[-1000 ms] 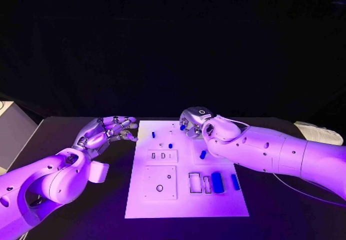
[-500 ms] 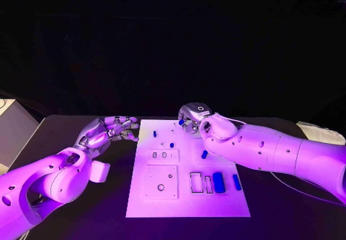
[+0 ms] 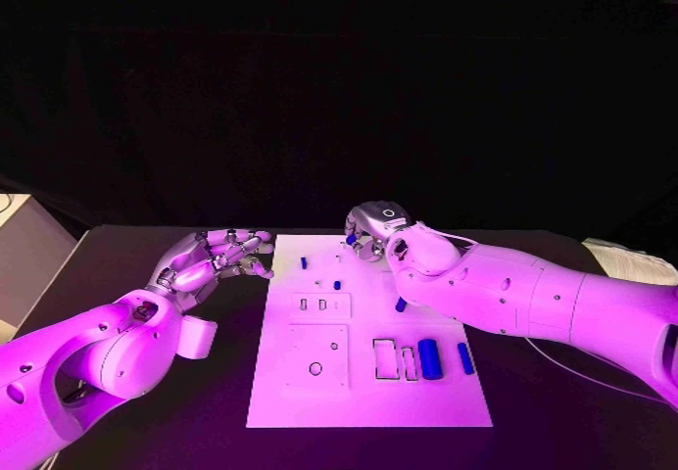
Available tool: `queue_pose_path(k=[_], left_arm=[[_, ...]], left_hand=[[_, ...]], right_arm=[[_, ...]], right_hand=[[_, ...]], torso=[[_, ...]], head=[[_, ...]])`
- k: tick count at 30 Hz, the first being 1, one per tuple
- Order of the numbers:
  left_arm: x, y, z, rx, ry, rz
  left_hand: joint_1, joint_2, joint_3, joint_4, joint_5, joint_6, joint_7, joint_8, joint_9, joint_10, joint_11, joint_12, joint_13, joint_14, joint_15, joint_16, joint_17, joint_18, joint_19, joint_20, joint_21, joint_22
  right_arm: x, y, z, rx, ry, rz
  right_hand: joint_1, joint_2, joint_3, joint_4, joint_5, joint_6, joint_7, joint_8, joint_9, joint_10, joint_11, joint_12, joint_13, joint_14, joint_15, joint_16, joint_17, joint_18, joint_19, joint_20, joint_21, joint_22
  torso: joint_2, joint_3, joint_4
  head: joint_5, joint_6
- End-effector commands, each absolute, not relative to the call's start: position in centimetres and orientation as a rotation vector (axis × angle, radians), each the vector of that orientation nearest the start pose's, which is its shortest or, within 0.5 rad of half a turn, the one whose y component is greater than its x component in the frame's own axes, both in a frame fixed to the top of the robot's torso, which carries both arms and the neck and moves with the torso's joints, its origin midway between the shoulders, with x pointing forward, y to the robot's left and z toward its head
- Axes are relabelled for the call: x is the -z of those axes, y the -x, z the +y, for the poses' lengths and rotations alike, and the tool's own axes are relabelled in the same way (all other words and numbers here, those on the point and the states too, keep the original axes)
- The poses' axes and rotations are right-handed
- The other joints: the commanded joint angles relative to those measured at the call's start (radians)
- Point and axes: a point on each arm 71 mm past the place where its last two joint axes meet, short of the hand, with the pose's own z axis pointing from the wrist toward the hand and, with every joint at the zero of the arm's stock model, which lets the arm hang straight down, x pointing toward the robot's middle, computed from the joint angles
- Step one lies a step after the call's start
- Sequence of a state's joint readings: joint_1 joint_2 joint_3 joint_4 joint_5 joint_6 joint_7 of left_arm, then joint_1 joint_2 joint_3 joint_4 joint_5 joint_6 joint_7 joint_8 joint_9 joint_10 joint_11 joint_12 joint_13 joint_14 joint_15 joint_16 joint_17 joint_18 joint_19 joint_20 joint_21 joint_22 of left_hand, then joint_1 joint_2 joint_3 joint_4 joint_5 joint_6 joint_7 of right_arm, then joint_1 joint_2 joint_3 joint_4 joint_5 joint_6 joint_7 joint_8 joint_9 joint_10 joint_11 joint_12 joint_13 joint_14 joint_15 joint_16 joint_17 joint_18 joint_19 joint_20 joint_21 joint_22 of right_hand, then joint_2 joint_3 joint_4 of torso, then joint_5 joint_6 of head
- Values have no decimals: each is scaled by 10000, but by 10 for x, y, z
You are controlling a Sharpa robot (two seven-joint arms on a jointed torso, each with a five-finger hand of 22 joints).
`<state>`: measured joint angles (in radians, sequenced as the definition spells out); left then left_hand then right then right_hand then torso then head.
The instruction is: Assemble the parts on the task board
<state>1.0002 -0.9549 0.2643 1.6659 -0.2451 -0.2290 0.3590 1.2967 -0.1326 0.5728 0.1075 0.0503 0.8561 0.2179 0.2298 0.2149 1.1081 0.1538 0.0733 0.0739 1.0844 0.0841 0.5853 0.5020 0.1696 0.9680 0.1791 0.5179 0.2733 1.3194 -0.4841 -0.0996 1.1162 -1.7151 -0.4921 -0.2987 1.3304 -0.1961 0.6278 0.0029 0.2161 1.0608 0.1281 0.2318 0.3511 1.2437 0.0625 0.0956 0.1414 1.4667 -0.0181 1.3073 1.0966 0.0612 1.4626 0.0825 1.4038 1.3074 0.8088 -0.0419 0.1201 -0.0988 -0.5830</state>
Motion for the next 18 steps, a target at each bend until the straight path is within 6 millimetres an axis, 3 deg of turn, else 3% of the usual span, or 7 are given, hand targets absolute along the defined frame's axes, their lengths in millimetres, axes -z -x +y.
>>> queue_pose_path(k=[1, 18], left_arm=[[141, -463, 221, 16913, 8912, 13766], [140, -462, 220, 16935, 8836, 13825]], left_hand=[[65, -64, 25, -41, 29, -63, 33, -56, 16, -82, -3, -55, 5, -90, -5, 50, 10, 82, -48, 4, 67, 9], [81, -56, 35, -56, 30, -68, 35, -62, 19, -92, 0, -55, 5, -118, -2, 69, 24, 81, -78, 6, 97, 31]], right_arm=[[144, -568, -137, -3261, 2491, 13484], [144, -570, -129, -3290, 2700, 13410]], right_hand=[[-86, -2, 23, 59, 70, 81, -11, 29, 107, 138, -35, 23, 12, 275, -51, 44, -10, -96, 170, -37, 26, 167], [-114, -18, 19, 65, 70, 58, -11, 22, 122, 130, -33, 5, 19, 275, -51, 56, -2, -95, 169, -39, 23, 165]], torso=[[16, -9, 19], [51, -15, 11]], head=[[-11, -1], [11, -22]])
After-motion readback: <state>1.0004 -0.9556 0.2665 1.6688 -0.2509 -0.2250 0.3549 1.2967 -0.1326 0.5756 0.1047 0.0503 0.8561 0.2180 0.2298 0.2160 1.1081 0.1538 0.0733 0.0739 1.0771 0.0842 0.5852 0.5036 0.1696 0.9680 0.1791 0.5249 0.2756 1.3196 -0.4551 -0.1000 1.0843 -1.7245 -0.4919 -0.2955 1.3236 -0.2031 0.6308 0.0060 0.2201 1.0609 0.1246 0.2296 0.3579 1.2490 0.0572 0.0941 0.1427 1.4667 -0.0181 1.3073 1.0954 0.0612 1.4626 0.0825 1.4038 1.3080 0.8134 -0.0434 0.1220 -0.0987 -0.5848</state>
